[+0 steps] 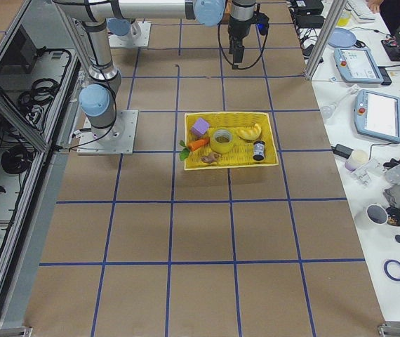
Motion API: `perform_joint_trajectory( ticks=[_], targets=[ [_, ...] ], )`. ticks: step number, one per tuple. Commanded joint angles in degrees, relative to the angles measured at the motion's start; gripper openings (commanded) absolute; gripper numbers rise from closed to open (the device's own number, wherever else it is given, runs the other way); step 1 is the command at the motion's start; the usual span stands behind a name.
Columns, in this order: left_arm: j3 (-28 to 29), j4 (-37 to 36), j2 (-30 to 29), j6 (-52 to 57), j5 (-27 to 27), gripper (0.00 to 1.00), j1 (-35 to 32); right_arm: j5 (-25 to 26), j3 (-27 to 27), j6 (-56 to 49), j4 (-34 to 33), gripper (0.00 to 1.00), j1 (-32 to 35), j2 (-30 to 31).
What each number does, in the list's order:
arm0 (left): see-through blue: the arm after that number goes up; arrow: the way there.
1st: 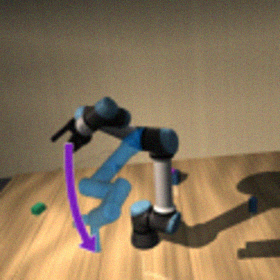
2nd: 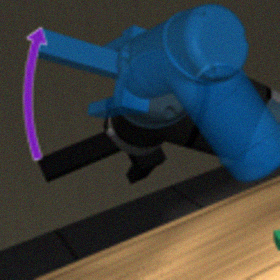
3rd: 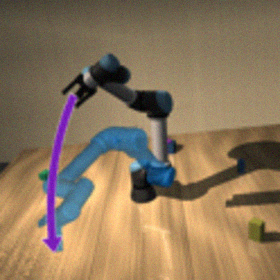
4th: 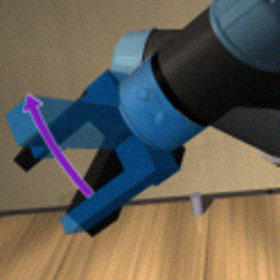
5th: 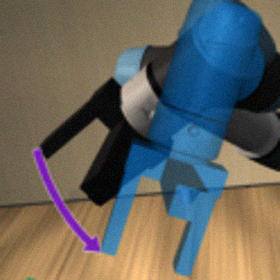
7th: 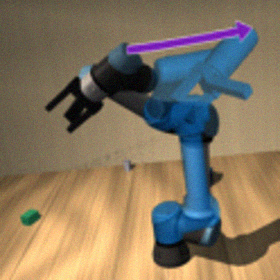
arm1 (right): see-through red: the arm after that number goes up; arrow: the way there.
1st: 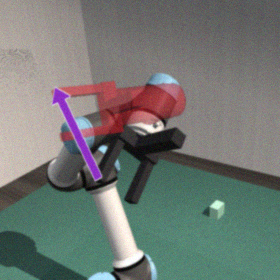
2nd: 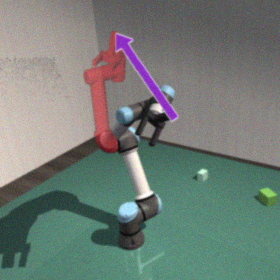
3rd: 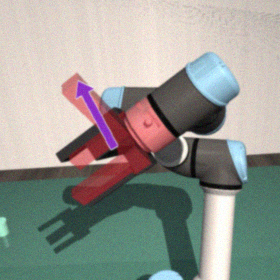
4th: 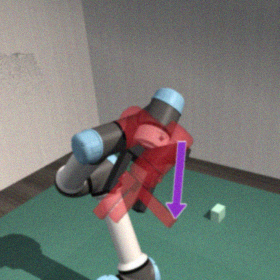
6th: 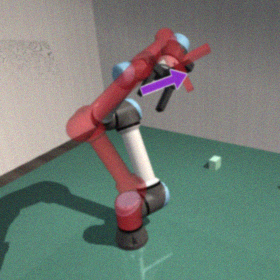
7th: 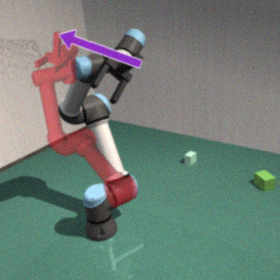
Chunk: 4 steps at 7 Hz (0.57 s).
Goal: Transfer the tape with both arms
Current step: 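Move the right gripper down over the clear tape roll in the yellow basket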
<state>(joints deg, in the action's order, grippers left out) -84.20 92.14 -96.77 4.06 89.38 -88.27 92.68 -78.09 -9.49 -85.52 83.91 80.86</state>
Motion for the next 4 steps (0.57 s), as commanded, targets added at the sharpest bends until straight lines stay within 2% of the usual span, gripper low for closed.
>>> perform_joint_trajectory(
  ticks=[1,2,4],
  targets=[
    [0.0,0.1,0.0,0.1,0.3,1.00,0.1,-0.6,0.4,-5.5,-0.4,1.00,-5.3,-1.5],
    [0.0,0.1,0.0,0.2,0.2,1.00,0.2,-0.7,-0.3,-11.5,-1.0,1.00,-7.9,-3.8],
    [0.0,0.1,0.0,0.1,-0.1,1.00,0.2,-0.5,-4.9,-14.6,-4.5,1.00,-11.6,-4.4]
  ],
)
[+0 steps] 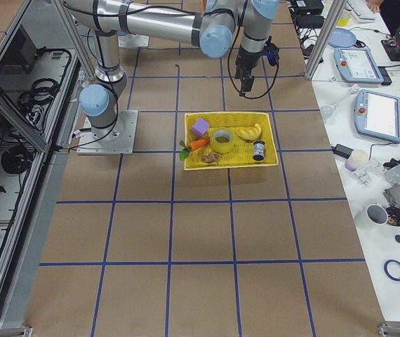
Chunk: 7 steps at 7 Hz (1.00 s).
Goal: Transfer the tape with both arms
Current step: 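Move the right gripper down over the clear tape roll in the yellow basket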
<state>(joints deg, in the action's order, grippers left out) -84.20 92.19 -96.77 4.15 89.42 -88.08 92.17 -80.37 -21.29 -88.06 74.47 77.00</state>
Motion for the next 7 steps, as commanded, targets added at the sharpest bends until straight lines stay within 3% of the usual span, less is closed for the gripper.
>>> perform_joint_trajectory(
  ticks=[1,4,5,6,7],
  targets=[
    [0.0,0.0,0.0,0.0,-0.2,1.00,0.0,0.3,-5.7,-4.3,-6.2,0.97,-2.5,-0.9],
    [-0.1,0.0,0.0,0.0,-0.1,1.00,0.0,0.6,-19.5,-10.8,-26.0,0.96,-6.3,-4.3],
    [-0.1,0.0,0.0,0.0,-0.1,1.00,0.0,0.6,-22.7,-11.6,-29.9,0.90,-7.7,-5.6],
    [-0.1,0.0,-0.1,0.0,0.0,1.00,0.0,1.0,-24.8,-12.3,-32.6,0.69,-8.7,-6.7],
    [-0.1,0.0,-0.1,0.0,-0.1,1.00,0.0,1.1,-25.4,-12.3,-32.7,0.65,-8.8,-7.2]
  ],
)
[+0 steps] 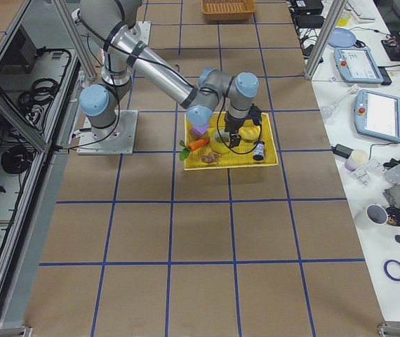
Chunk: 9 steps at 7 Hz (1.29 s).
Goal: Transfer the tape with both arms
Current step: 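Move the right gripper down over the clear tape roll in the yellow basket, then close the right gripper on the tape roll's rim and lift it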
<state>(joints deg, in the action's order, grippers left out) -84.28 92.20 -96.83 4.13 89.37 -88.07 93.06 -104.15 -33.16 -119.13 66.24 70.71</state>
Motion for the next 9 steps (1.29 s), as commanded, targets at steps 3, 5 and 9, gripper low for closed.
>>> perform_joint_trajectory(
  ticks=[3,5,9],
  targets=[
    [0.0,0.0,0.0,0.1,-0.2,1.00,0.0,2.1,-2.6,-0.4,-1.5,0.02,-0.6,-1.4],
    [0.0,0.0,0.0,0.1,-0.2,1.00,0.0,3.5,-1.9,-0.4,-0.7,0.00,-0.5,-0.8],
    [0.1,0.0,0.0,0.3,-0.1,1.00,0.3,3.2,15.2,2.0,15.2,0.00,5.0,1.0]
  ],
)
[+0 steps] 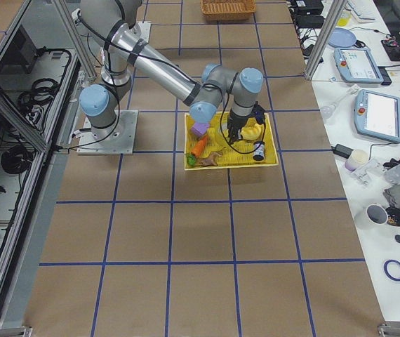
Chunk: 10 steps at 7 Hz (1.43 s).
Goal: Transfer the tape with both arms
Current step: 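Close the right gripper on the tape roll's rim and lift it, then carry the tape roll to the table center and set it down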
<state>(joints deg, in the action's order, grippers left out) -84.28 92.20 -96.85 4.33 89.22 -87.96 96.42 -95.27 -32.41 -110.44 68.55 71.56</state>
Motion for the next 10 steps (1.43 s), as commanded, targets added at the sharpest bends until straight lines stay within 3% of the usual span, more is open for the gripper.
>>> perform_joint_trajectory(
  ticks=[1,2,4,7,10],
  targets=[
    [0.1,0.0,0.0,0.1,0.2,1.00,0.3,-2.7,8.3,3.6,7.5,0.00,6.2,0.2],
    [0.1,0.0,0.0,0.1,0.4,1.00,0.4,-7.1,8.3,8.8,7.3,0.00,11.2,-0.2],
    [0.1,0.0,0.0,0.1,0.3,1.00,0.4,-7.7,8.2,26.6,5.6,0.00,22.8,-2.6],
    [0.0,0.0,0.0,0.1,0.2,1.00,0.4,-8.3,7.9,44.3,-1.3,0.00,35.4,-10.0],
    [0.0,0.0,0.0,0.1,0.5,1.00,0.8,-8.3,7.8,48.2,-4.9,0.00,38.6,-13.6]
  ],
)
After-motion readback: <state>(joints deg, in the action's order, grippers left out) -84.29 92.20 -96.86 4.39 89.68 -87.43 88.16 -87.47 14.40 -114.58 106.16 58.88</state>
